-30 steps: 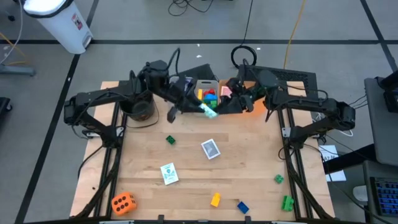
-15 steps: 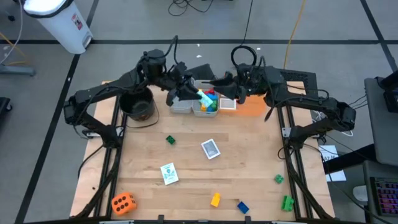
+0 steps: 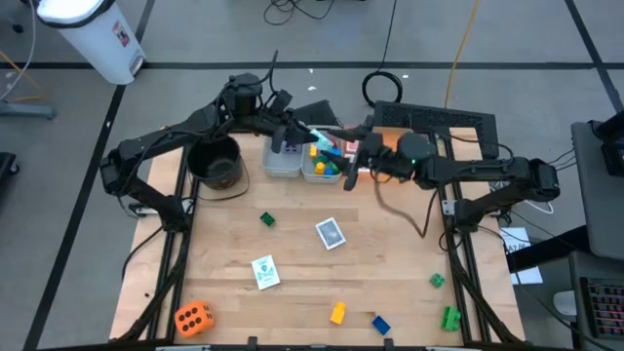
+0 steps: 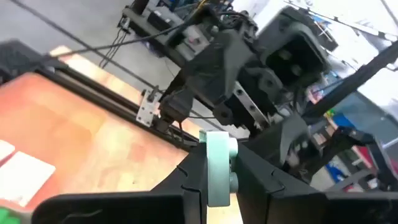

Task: Pick & Place Toys
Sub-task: Put the light blue gamepiece into the right gray bin

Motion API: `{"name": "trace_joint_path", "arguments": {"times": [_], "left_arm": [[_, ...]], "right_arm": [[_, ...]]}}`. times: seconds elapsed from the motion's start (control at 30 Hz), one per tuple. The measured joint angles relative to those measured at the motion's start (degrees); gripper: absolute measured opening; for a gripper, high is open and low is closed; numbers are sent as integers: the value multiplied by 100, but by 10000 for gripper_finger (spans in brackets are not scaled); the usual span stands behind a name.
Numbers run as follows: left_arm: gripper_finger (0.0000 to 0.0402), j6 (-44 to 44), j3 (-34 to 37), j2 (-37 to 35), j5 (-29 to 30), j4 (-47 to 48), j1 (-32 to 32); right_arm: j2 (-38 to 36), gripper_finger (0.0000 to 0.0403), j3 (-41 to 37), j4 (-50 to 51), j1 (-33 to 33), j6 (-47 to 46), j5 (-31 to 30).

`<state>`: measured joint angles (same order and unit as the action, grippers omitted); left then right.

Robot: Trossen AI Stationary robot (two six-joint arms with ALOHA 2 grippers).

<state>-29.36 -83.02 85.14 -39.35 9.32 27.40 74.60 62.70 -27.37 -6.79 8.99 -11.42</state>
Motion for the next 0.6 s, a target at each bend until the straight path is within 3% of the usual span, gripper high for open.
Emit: {"name": "trace_joint_path", "arguments": {"times": [0.1,0.23,0.43,0.6], "left_arm": [[47,-272,0,148,2,-93,-4],[47,-689,0,409,-112,-410,-22],[59,-1154,0,643,-317,-915,-41],[46,-1169,0,654,-214,-913,-42]], "right_arm": [[8,242,0,50,201,651,-658],[64,242,2,267,306,846,-1369],[65,242,2,658,316,873,-1580],[65,242,2,747,318,980,-1764]]}}
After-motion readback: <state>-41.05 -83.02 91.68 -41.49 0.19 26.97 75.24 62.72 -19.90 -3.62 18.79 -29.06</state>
